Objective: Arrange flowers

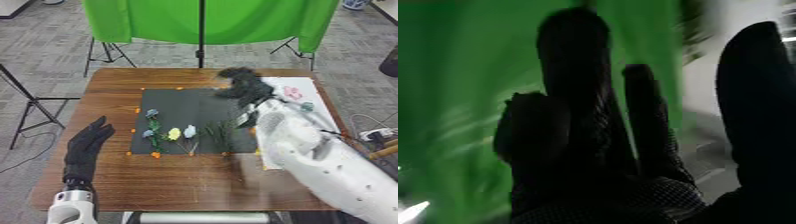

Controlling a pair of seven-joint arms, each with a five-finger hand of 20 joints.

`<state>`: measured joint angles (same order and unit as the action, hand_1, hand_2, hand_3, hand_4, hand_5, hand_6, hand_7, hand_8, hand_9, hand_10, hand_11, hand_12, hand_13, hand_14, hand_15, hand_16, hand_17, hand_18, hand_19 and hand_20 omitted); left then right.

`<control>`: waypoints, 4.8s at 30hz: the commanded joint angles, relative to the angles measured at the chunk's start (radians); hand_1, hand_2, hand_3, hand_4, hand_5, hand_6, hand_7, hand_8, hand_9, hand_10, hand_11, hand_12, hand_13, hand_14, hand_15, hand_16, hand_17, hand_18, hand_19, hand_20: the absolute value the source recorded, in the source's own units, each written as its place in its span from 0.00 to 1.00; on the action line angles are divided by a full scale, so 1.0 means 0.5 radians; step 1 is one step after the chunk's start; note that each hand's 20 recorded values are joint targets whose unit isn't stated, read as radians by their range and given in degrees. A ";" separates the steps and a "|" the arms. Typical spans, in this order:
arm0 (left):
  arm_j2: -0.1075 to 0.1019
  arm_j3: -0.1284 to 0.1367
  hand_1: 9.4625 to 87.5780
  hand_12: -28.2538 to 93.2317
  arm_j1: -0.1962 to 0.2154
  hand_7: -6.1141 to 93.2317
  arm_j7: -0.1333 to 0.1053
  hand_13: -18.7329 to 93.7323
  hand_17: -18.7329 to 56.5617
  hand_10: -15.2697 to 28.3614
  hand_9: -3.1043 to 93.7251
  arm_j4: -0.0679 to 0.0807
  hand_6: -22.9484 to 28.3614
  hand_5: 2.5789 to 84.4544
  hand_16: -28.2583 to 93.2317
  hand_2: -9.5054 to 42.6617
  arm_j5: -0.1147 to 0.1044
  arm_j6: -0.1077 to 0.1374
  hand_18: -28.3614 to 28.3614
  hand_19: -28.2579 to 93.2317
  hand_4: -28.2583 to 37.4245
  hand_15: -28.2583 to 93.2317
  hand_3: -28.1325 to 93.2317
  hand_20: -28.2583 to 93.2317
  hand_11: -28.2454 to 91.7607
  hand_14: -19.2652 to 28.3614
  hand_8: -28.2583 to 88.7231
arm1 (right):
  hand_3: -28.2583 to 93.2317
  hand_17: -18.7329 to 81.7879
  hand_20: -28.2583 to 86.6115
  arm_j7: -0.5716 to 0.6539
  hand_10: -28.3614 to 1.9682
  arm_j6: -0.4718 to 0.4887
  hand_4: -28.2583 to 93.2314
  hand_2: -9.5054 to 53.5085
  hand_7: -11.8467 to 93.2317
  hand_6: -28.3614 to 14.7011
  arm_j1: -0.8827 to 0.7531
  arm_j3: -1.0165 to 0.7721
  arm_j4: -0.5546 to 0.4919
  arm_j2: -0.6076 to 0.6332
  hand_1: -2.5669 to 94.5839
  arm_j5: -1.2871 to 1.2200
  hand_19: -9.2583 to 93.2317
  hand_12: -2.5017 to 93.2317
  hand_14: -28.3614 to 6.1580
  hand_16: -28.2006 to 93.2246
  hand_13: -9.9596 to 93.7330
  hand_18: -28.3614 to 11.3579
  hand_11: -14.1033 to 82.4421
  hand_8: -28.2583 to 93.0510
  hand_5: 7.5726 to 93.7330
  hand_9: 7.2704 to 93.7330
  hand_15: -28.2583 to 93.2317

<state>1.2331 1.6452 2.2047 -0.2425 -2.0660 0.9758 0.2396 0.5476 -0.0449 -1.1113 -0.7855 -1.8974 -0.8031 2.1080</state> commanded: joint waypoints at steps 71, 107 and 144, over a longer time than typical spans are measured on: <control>0.007 -0.005 0.23 0.32 0.041 0.14 0.020 0.48 0.32 0.67 0.51 -0.007 0.54 0.55 0.23 0.24 0.010 -0.013 0.71 0.29 0.08 0.39 0.76 0.38 0.37 0.76 0.19 | 0.65 0.87 0.71 -0.366 0.63 -0.153 0.08 0.00 0.28 0.73 0.304 0.662 0.377 0.028 0.64 -0.358 1.00 0.37 0.78 0.50 1.00 0.48 0.31 0.27 0.79 0.97 0.69; 0.021 -0.020 0.23 0.32 0.034 0.14 -0.013 0.48 0.31 0.66 0.50 0.010 0.54 0.53 0.23 0.24 0.007 -0.025 0.72 0.29 0.11 0.38 0.77 0.38 0.36 0.75 0.19 | 0.74 0.86 0.71 -0.378 0.58 -0.092 0.06 0.00 0.27 0.71 0.366 0.681 0.485 -0.082 0.48 -0.250 1.00 0.26 0.77 0.52 1.00 0.47 0.40 0.19 0.73 0.93 0.67; 0.011 -0.015 0.23 0.32 0.034 0.14 0.009 0.48 0.31 0.66 0.50 0.003 0.54 0.54 0.23 0.23 0.011 -0.031 0.72 0.29 0.11 0.39 0.77 0.38 0.37 0.76 0.19 | 0.72 0.76 0.65 0.234 0.28 0.221 0.11 0.00 0.18 0.58 0.408 0.229 1.259 -0.047 0.37 0.042 1.00 0.26 0.58 0.49 0.87 0.34 0.25 0.19 0.47 0.58 0.71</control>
<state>1.2361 1.6414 2.2174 -0.2496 -2.0675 0.9786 0.2336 0.6902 0.1995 -0.8748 -0.7099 -1.3420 -0.8089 2.1254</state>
